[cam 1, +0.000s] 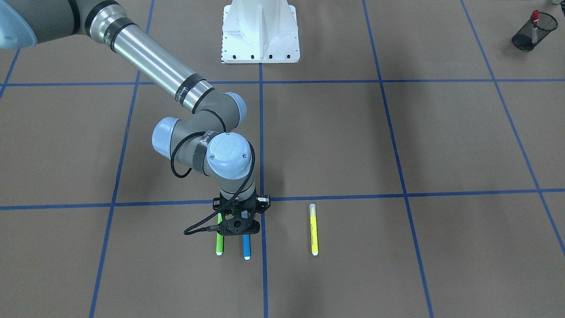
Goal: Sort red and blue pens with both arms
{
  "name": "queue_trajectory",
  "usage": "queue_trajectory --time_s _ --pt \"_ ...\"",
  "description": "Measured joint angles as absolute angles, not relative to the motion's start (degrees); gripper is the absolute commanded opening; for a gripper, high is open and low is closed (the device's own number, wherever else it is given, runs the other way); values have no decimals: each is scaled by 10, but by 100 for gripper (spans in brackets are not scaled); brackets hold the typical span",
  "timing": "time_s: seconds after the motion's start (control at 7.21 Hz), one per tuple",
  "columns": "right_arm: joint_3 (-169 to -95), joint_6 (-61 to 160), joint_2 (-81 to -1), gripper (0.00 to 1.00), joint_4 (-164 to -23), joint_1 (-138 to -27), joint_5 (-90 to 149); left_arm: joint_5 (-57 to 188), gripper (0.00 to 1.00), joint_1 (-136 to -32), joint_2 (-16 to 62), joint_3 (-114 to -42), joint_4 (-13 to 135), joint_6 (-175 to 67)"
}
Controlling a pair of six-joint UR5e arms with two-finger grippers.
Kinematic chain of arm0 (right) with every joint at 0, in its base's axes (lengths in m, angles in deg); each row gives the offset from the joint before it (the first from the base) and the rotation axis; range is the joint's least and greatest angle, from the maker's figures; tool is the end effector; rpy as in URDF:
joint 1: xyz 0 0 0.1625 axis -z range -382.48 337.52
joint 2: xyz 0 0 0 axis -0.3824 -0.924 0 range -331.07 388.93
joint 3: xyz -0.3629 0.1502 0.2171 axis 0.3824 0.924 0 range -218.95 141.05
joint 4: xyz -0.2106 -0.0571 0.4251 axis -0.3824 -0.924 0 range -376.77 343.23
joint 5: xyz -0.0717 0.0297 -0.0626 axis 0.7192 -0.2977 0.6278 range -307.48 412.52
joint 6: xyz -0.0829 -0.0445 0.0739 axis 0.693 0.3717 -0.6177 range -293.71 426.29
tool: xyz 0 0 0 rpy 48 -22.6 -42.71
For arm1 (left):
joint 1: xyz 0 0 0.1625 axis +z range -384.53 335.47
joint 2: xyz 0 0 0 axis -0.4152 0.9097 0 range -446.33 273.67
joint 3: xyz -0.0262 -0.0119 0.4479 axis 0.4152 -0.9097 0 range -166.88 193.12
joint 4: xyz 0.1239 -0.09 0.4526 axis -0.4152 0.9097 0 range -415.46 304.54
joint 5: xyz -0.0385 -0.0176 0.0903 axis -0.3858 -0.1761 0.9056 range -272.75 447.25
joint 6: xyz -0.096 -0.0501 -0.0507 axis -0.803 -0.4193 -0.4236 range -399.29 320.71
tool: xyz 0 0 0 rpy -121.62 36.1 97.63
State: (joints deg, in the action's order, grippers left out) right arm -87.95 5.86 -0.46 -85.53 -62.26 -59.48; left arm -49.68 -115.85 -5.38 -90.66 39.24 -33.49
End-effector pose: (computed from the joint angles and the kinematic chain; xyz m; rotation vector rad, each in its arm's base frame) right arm -0.6898 -0.6894 0.2475 0.0981 -0.7874 0.0317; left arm -0.0574 -0.4971 0.6321 0.2058 0.8065 0.1410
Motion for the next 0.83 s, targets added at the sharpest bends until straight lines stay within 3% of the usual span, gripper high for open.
queue_trajectory --time_s 0.14,0.28,0.42,0.83 --pt "-880 59 -5 36 -856 -622 -595 -497 100 -1159 -54 -907 393 -335" --pt "-881 60 -5 25 -857 -622 -595 -497 100 -1159 -54 -907 393 -335" --pt "-881 63 -5 1 -857 -621 -595 -497 100 -1159 -54 -907 393 -335" --pt "-887 82 -6 0 -858 -621 -595 -497 100 -1159 -54 -908 393 -335"
